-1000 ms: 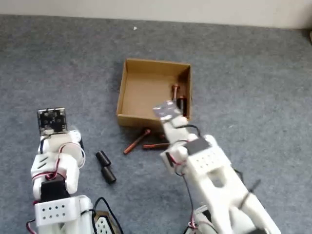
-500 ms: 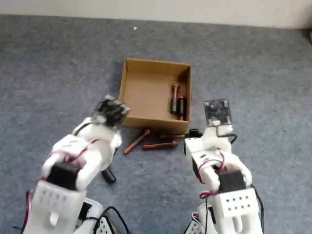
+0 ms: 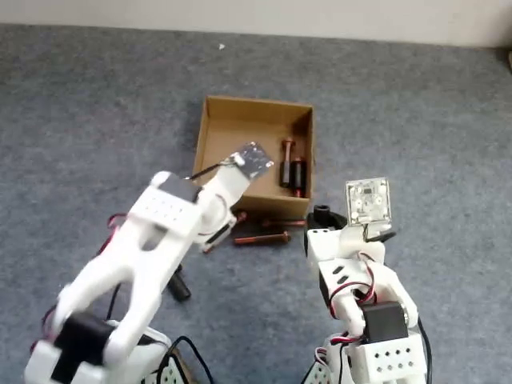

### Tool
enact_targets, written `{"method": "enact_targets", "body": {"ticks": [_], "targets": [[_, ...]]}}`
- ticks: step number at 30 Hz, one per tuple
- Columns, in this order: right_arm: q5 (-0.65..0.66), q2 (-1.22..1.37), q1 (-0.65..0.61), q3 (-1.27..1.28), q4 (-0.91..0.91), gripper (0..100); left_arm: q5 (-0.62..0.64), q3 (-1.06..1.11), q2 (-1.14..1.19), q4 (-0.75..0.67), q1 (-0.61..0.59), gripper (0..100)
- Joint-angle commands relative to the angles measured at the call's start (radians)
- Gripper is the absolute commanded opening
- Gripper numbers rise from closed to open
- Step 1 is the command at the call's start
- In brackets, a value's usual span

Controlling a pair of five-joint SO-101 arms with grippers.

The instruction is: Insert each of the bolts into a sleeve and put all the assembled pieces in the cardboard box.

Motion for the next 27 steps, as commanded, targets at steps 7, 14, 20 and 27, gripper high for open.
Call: {"method": "enact_targets", "body": {"ticks": [7, 14, 20, 27], "targets": [[-0.002, -0.019, 0.012, -0.013, -0.03, 0.6, -0.009, -0.285, 0.358, -0.005, 0.068, 13], [-0.002, -0.019, 0.01, -0.013, -0.03, 0.6, -0.009, -0.403, 0.496, -0.005, 0.053, 13], [0.0, -0.019, 0.01, -0.013, -0.03, 0.6, 0.083, -0.472, 0.593, -0.005, 0.051, 13], [0.0, -0.019, 0.01, -0.013, -0.03, 0.6, 0.123, -0.483, 0.613, 0.0, 0.064, 1]]}}
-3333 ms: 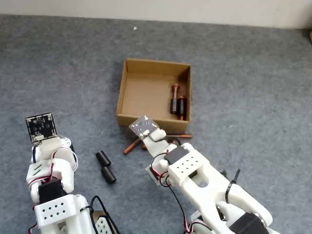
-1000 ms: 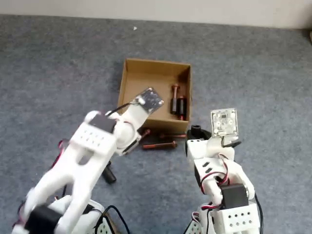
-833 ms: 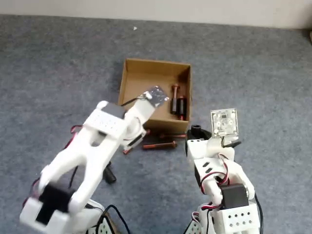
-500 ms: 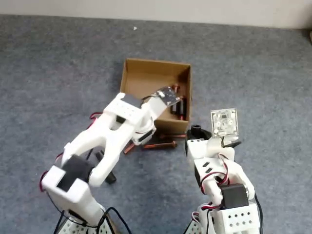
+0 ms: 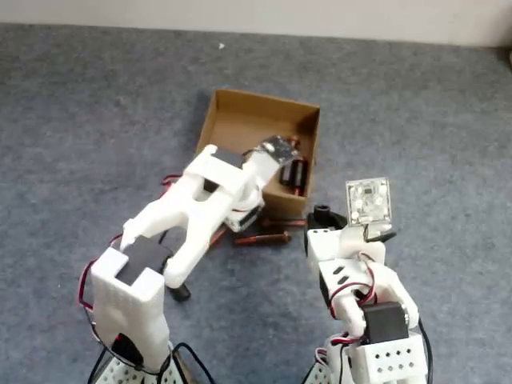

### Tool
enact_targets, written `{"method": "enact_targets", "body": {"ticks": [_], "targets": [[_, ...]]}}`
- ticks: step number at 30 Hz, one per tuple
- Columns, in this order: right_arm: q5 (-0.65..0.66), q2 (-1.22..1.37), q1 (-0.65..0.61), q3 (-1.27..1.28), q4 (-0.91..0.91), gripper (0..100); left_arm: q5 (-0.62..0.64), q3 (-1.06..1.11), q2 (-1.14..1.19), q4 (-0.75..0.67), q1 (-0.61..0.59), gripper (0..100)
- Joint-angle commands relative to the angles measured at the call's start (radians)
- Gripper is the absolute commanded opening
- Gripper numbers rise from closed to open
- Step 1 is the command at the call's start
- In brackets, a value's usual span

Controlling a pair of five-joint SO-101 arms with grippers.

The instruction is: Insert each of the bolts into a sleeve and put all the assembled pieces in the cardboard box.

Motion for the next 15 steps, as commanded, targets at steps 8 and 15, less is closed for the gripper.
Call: {"method": "enact_targets", "body": {"ticks": [8, 15], "targets": [[0.0, -0.022, 0.01, -0.013, -0.028, 0.6, 0.046, 0.012, -0.119, -0.002, 0.01, 0], [0.0, -0.025, 0.01, -0.013, -0.025, 0.6, 0.094, 0.206, -0.51, -0.009, 0.004, 0]]}}
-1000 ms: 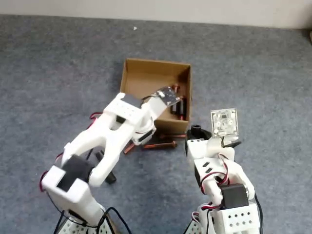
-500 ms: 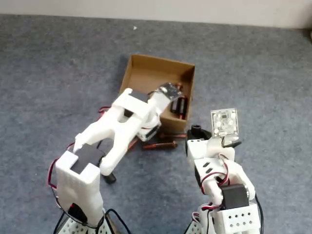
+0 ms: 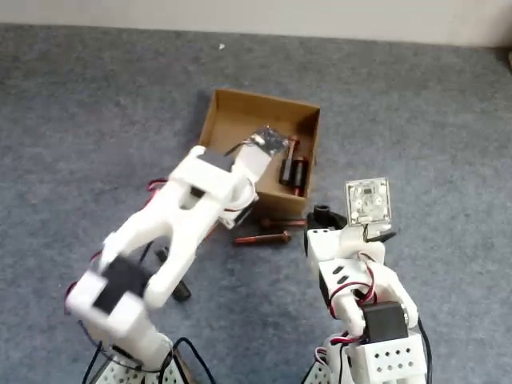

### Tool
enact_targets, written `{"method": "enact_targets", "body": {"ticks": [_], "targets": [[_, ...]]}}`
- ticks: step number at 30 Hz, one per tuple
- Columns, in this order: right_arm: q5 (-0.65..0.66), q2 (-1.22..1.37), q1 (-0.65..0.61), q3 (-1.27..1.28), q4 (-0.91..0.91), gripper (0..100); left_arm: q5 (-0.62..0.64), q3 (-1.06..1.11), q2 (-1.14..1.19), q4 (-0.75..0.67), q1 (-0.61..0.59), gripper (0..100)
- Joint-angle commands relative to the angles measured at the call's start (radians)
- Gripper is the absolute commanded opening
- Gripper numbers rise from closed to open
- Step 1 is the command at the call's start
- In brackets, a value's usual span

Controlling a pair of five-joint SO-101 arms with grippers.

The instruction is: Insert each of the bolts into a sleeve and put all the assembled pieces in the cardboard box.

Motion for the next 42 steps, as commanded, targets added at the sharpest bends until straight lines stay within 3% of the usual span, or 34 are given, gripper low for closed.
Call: {"method": "enact_targets", "body": {"ticks": [1, 10, 14, 21, 25, 31, 42], "targets": [[0.0, -0.025, 0.01, -0.013, -0.024, 0.6, 0.021, 0.088, -0.315, -0.005, 0.012, 0], [0.0, -0.027, 0.008, -0.016, -0.03, 0.6, 0.143, 0.214, -0.811, -0.009, 0.013, 0], [0.0, -0.074, 0.007, -0.013, -0.03, 0.6, 0.219, 0.28, -0.981, -0.074, 0.012, 0], [0.035, -0.372, -0.045, 0.104, -0.024, 0.6, 0.321, 0.473, -1.319, -0.212, 0.015, 0], [0.06, -0.364, -0.084, 0.131, -0.03, 0.6, 0.376, 0.558, -1.469, -0.256, 0.018, 0], [0.061, -0.363, -0.196, 0.139, -0.108, 0.6, 0.4, 0.673, -1.632, -0.377, 0.022, 0], [0.064, -0.363, -0.266, 0.202, -0.28, 0.6, 0.4, 0.756, -1.738, -0.522, 0.199, 1]]}}
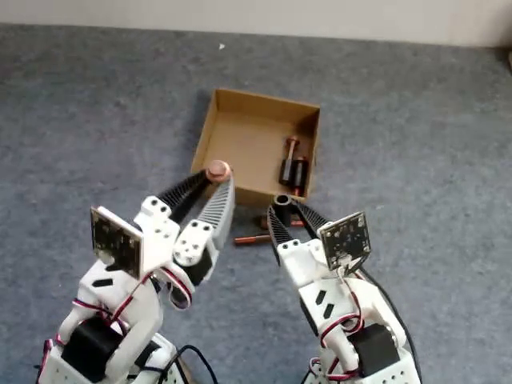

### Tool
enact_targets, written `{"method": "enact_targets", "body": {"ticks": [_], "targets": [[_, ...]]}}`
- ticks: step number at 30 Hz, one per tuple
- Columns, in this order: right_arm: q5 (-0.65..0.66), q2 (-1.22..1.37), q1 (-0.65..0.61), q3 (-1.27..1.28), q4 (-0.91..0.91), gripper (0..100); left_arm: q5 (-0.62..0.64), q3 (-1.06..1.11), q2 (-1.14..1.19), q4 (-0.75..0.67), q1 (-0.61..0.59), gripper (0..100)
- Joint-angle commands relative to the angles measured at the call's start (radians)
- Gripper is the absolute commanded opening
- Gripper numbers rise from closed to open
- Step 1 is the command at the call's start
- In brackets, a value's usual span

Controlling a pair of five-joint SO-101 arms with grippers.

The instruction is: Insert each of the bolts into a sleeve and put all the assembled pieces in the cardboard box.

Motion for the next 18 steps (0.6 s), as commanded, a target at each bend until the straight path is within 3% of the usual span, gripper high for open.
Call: {"method": "enact_targets", "body": {"ticks": [1, 6, 18], "targets": [[0.029, -0.008, -0.013, 0.027, -0.077, 0.6, 0.014, -0.004, -0.013, -0.069, 0.067, 1], [0.147, -0.008, -0.099, 0.058, -0.085, 0.6, 0.014, 0.041, -0.012, -0.133, 0.11, 1], [0.157, -0.008, -0.111, 0.05, -0.079, 0.6, 0.014, 0.17, -0.012, -0.245, 0.107, 1]]}}
